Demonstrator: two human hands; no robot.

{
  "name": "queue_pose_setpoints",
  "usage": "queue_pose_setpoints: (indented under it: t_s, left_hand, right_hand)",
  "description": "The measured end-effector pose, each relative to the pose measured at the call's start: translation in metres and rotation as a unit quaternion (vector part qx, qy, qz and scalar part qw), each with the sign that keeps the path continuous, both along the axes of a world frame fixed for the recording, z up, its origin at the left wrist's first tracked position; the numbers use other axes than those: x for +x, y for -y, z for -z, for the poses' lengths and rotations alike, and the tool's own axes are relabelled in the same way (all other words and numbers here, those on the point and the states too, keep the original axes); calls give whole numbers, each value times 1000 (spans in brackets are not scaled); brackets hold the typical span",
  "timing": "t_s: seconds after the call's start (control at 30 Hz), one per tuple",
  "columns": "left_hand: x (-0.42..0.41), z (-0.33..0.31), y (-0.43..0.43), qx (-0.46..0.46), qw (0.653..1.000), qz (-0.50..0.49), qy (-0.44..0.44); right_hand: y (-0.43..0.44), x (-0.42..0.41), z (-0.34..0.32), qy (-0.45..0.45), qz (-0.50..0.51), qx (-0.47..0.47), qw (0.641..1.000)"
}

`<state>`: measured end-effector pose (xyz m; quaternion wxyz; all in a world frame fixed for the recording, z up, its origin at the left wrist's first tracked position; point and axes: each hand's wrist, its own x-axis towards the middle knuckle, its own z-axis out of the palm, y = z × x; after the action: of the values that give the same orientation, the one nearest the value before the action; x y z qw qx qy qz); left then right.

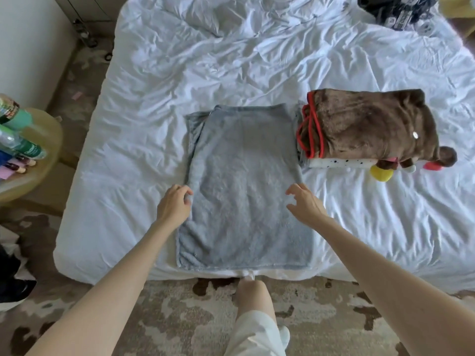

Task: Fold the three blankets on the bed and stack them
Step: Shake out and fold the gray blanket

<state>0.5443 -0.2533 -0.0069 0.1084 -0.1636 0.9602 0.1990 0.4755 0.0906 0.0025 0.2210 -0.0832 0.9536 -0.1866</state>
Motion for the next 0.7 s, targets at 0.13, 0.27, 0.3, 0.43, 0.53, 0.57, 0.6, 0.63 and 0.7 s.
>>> queue_pose_setpoints:
  t_s: [0.13,0.27,0.3,0.43,0.53,0.57,0.6,0.63,0.7]
  left_hand:
    - [-98,0,22,67,996,-46,-30]
    - [-190,17,49,115,988,-89,-44]
    - [-211,25,56,125,986,-98,-42]
    - [-280,68,84,147,979,-138,-22]
    - [-314,100,100,176,966,-188,-21]
    - [-322,110,104,186,960,-209,-19]
    - [-329,119,107,197,953,-229,-15]
    - [-336,126,109,213,945,-249,-10]
    - [-347,137,111,252,923,-290,-5]
  right_hand:
    - [48,-93,1,-8,7,-21,1000]
    - [99,-183,16,-13,2,-40,999]
    - [113,-204,21,-16,-1,-45,999]
    - [170,-276,52,-30,-23,-54,998]
    - [208,-313,73,-43,-50,-49,997]
    - [219,-323,80,-46,-61,-48,996]
    - [229,-331,86,-44,-71,-48,995]
    - [237,-339,93,-38,-79,-48,995]
    - [252,-350,104,-24,-90,-43,995]
